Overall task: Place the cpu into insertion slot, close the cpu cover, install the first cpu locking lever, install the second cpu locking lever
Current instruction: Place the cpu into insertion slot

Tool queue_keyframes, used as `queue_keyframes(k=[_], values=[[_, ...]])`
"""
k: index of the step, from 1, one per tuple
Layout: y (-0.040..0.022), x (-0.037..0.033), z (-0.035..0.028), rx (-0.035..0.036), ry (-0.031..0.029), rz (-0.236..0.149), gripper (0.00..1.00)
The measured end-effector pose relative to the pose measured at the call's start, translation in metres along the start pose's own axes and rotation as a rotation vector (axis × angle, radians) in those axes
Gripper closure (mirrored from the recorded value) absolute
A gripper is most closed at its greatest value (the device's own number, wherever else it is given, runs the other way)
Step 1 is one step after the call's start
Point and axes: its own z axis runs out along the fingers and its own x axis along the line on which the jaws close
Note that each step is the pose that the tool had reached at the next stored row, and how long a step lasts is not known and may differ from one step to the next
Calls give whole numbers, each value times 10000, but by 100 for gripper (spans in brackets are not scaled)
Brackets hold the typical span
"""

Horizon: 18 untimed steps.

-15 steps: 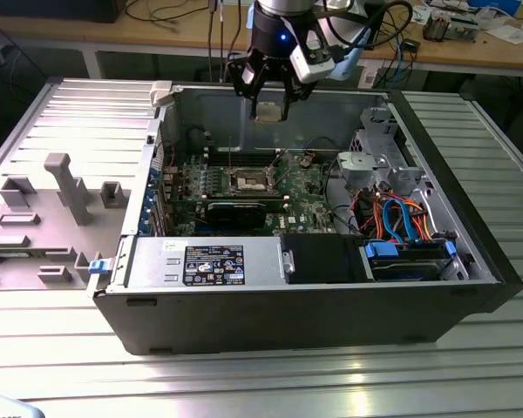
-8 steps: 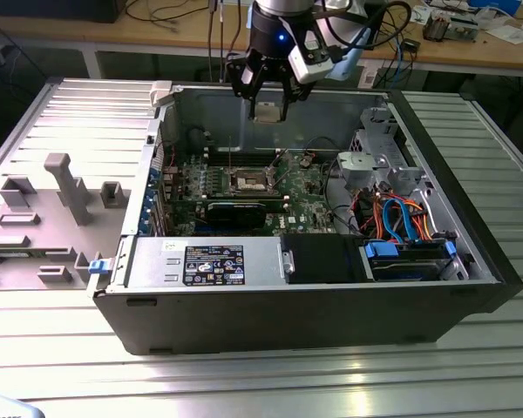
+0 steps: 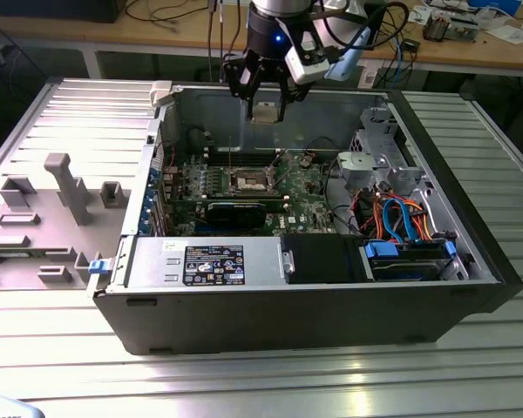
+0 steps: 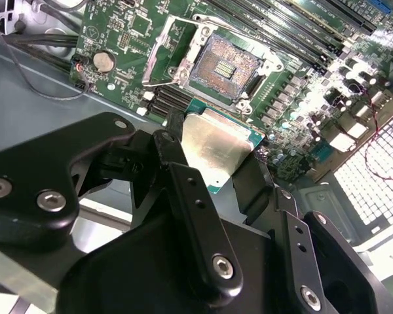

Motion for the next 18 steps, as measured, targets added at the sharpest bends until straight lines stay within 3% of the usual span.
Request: queue_keyframes(k=[6,18], values=[[-20,48,7,-1,0,0,45],[-32,70,41,0,0,0,45]])
